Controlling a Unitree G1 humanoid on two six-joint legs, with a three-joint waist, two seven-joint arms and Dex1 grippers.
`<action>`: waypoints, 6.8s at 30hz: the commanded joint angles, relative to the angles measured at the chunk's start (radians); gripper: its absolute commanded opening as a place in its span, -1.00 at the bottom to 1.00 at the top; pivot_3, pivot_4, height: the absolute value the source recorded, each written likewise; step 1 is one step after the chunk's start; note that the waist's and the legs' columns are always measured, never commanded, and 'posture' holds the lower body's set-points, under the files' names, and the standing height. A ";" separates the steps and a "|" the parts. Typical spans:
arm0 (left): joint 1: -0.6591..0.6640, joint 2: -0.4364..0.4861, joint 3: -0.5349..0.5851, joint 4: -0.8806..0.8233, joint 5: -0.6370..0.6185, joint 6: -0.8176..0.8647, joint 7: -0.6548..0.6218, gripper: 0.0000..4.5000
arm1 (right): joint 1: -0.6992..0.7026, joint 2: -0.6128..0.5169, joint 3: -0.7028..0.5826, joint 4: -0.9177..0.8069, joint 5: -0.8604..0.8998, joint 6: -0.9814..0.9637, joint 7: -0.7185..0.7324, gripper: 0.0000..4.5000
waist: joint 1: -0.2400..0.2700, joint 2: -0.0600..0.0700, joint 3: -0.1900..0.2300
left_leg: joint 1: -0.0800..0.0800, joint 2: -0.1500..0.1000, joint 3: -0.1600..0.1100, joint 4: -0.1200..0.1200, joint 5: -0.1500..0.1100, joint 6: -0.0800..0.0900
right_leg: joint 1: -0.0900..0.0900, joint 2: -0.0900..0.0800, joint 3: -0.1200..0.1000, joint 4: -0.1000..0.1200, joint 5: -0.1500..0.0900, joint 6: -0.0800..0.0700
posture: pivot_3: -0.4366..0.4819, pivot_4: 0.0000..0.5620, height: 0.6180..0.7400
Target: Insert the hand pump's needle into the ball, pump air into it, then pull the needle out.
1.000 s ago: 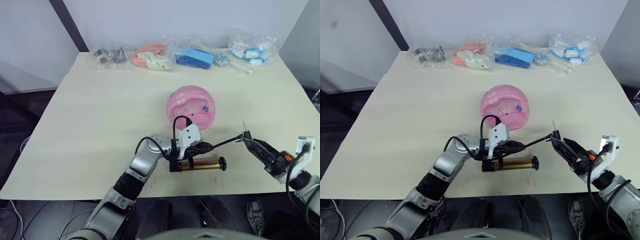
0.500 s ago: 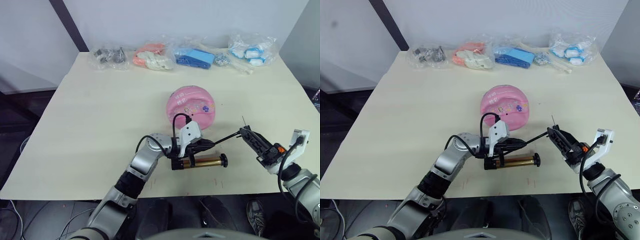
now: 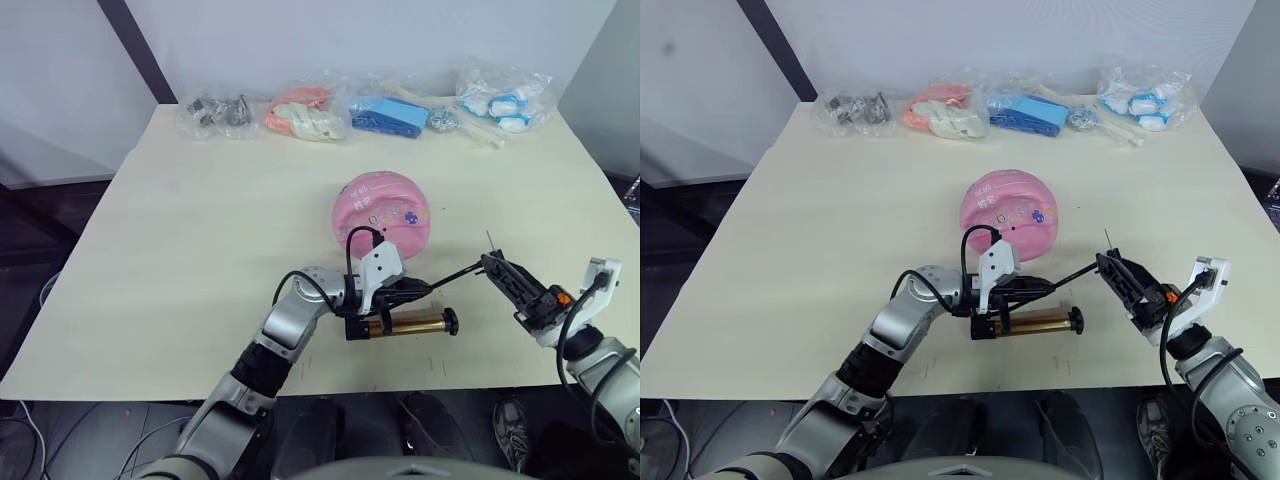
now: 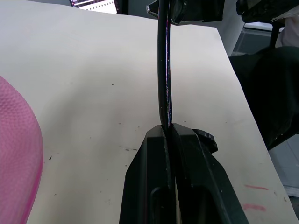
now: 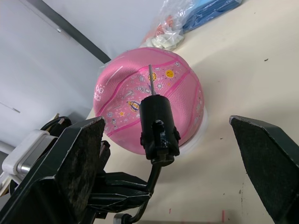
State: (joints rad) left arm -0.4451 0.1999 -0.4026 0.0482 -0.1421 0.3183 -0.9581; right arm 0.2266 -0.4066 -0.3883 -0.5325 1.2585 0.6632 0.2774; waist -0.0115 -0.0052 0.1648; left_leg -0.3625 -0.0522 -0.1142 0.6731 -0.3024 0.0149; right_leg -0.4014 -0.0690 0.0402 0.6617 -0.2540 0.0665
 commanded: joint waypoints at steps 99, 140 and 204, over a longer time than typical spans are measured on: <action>-0.391 0.284 0.236 0.297 0.044 -0.021 -0.042 0.98 | 0.024 -0.228 0.101 -0.063 -0.592 -0.333 0.507 -0.83 | -0.003 -0.004 0.002 | -0.002 -0.001 0.000 0.000 0.002 -0.004 | -0.003 0.000 0.000 0.000 0.000 0.000 | -0.05 -0.47 1.00; -0.252 0.197 0.204 0.015 0.075 0.227 0.222 -0.99 | -0.251 -0.333 0.182 -0.124 -0.335 0.172 0.288 -0.83 | -0.001 -0.004 0.002 | -0.003 0.000 0.000 0.002 0.002 -0.004 | -0.003 0.000 0.000 0.001 0.000 0.000 | -0.05 -0.47 1.00; -0.169 0.135 0.165 -0.057 0.146 0.173 0.341 -0.99 | -0.845 -0.058 0.189 0.621 0.387 0.661 -0.645 -0.83 | -0.003 -0.003 0.001 | -0.019 -0.002 0.000 0.012 0.003 -0.003 | -0.014 -0.001 0.000 0.003 0.005 0.002 | -0.05 -0.47 1.00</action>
State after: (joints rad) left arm -0.6172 0.3369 -0.2284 -0.0030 -0.0003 0.5087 -0.6160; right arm -0.6153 -0.4582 -0.1931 0.1018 1.6187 1.3361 -0.3730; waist -0.0143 -0.0085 0.1657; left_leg -0.3813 -0.0545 -0.1146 0.6847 -0.2995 0.0118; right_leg -0.4155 -0.0700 0.0399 0.6643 -0.2486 0.0686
